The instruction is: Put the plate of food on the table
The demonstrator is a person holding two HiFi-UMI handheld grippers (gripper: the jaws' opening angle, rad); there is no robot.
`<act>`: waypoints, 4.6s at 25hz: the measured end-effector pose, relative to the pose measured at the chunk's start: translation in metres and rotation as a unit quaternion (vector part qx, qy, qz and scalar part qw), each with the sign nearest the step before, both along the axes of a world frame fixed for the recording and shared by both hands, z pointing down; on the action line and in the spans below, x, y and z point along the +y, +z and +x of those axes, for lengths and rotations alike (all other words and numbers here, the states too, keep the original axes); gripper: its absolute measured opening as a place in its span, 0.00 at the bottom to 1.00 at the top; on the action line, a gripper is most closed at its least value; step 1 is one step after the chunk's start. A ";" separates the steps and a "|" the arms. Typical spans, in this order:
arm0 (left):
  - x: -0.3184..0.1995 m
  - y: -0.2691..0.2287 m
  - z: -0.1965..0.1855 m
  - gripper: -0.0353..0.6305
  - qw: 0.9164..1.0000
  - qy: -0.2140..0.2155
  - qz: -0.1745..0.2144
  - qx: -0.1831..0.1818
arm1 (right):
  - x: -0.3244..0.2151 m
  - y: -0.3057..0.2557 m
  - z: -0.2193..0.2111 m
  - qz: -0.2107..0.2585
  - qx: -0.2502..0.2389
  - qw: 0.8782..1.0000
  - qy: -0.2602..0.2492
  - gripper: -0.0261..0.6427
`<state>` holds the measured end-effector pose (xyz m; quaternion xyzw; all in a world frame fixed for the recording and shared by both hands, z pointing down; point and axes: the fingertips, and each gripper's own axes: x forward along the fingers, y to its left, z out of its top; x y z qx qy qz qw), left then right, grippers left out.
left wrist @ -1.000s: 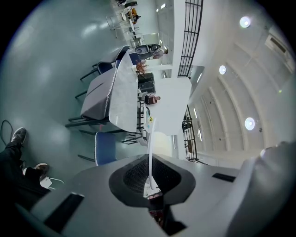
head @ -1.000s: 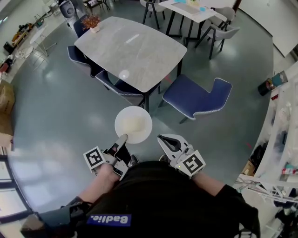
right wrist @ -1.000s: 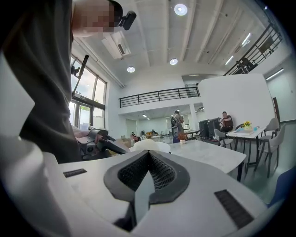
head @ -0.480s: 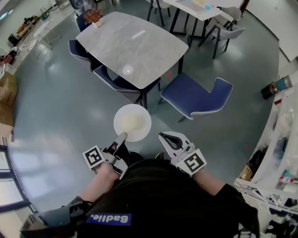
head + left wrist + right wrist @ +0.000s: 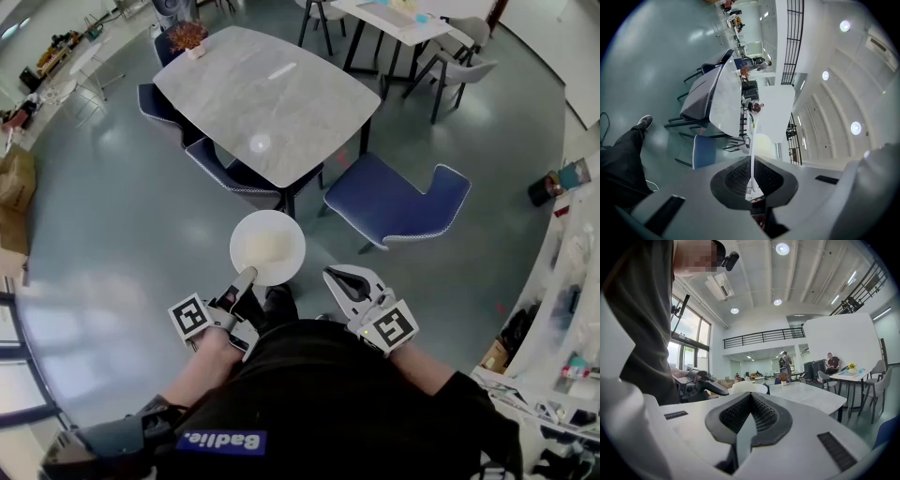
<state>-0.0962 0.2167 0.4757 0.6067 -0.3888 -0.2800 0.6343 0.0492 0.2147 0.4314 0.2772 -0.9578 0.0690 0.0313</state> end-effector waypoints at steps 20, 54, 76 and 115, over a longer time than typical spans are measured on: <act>-0.195 0.025 -0.067 0.07 0.998 0.060 -0.010 0.012 | -0.160 0.014 -0.061 -0.023 0.045 0.996 0.070 0.05; -0.417 0.129 -0.060 0.07 0.997 0.049 -0.024 -0.053 | -0.307 0.029 -0.025 -0.052 0.072 0.990 0.107 0.05; -0.543 0.250 -0.046 0.07 0.989 -0.070 -0.111 -0.064 | -0.343 0.081 0.039 -0.157 0.107 0.976 0.109 0.05; -0.562 0.313 -0.044 0.18 0.956 0.054 -0.216 -0.190 | -0.339 0.117 0.053 -0.227 0.098 0.958 0.142 0.05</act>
